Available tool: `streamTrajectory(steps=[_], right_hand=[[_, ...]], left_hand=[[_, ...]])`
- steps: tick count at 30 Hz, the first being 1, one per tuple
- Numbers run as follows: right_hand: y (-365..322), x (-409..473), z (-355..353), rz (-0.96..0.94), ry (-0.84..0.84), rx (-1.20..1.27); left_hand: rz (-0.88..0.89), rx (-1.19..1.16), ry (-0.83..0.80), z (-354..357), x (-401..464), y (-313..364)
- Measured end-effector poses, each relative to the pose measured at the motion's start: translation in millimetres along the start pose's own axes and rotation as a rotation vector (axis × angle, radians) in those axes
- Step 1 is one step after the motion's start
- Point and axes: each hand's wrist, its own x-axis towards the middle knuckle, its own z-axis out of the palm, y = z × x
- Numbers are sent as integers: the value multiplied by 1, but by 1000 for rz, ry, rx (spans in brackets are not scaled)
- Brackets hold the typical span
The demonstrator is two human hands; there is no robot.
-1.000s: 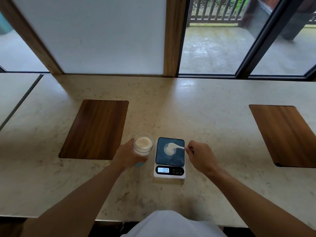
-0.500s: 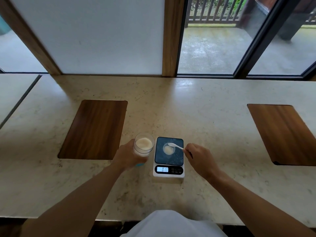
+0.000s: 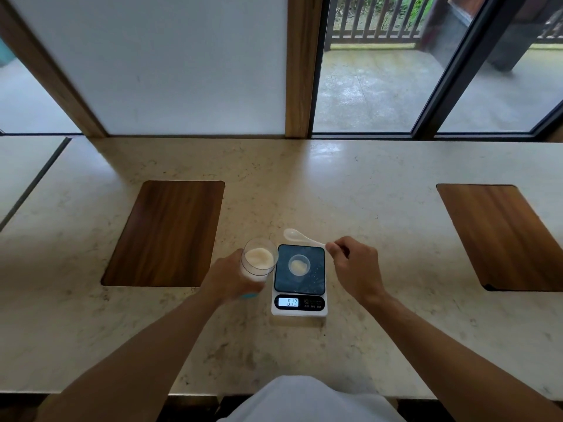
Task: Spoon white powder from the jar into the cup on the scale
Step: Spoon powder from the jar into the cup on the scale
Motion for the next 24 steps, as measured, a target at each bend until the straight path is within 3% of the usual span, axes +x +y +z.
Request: streamTrajectory(steps=[12,24], right_hand=[[-35,-7,5,-496,-256,-167],[-43,-10,15,-550,-387,-325]], left_hand=[[64,85,27,0,-2,3],[141,206,18,0,-3,-3]])
